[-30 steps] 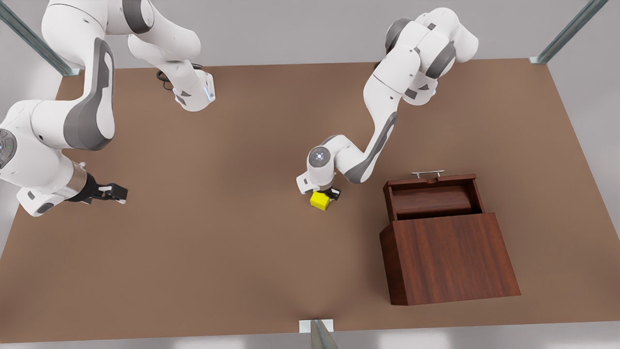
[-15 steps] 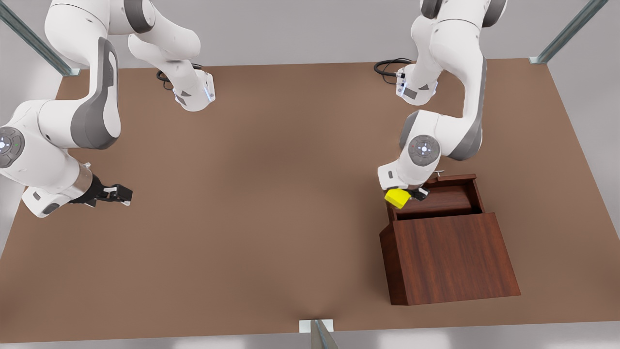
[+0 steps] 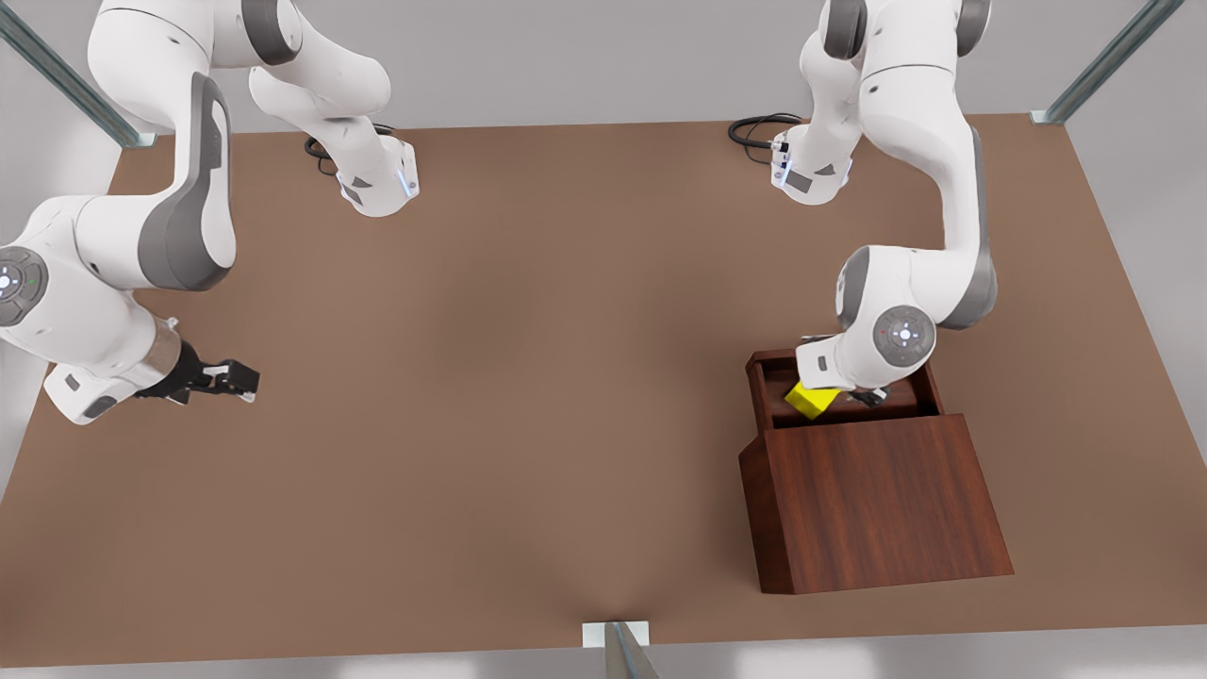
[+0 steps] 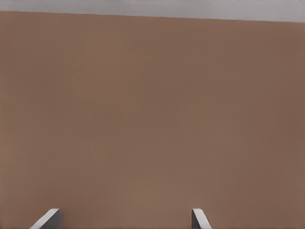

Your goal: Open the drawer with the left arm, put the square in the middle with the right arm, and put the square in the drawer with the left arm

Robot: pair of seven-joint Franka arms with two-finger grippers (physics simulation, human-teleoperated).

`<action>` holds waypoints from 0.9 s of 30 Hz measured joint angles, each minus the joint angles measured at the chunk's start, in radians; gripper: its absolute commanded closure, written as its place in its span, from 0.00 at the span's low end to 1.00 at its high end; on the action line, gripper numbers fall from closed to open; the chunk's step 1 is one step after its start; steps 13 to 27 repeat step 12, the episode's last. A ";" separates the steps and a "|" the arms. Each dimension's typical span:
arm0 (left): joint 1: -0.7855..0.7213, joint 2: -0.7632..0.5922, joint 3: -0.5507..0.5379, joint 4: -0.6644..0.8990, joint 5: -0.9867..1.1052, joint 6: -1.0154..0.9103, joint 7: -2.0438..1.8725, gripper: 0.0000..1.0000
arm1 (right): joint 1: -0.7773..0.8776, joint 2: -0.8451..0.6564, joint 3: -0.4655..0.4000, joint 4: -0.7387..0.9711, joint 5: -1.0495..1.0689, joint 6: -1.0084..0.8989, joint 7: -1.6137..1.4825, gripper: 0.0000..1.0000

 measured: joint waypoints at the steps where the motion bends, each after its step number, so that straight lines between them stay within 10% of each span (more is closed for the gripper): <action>1: 0.000 -0.003 0.040 0.032 -0.011 -0.001 -0.074 0.00 | 0.000 0.000 0.000 0.000 0.000 0.000 0.000 0.00; 4: 0.041 -0.076 0.073 0.089 -0.044 -0.001 -0.268 0.00 | 0.000 0.000 0.000 0.000 0.003 0.000 0.000 0.00; 8: 0.502 -0.206 -0.488 0.091 0.066 -0.002 -0.441 0.00 | -0.001 0.003 0.000 -0.001 0.000 0.000 0.000 0.00; 10: 0.597 -0.226 -0.571 0.082 0.122 -0.002 -0.444 0.00 | -0.008 0.013 0.000 0.000 -0.010 0.000 -0.001 0.00; 27: 0.615 -0.229 -0.594 0.079 0.155 -0.001 -0.444 0.00 | -0.011 0.014 -0.002 0.000 -0.011 0.000 -0.002 0.00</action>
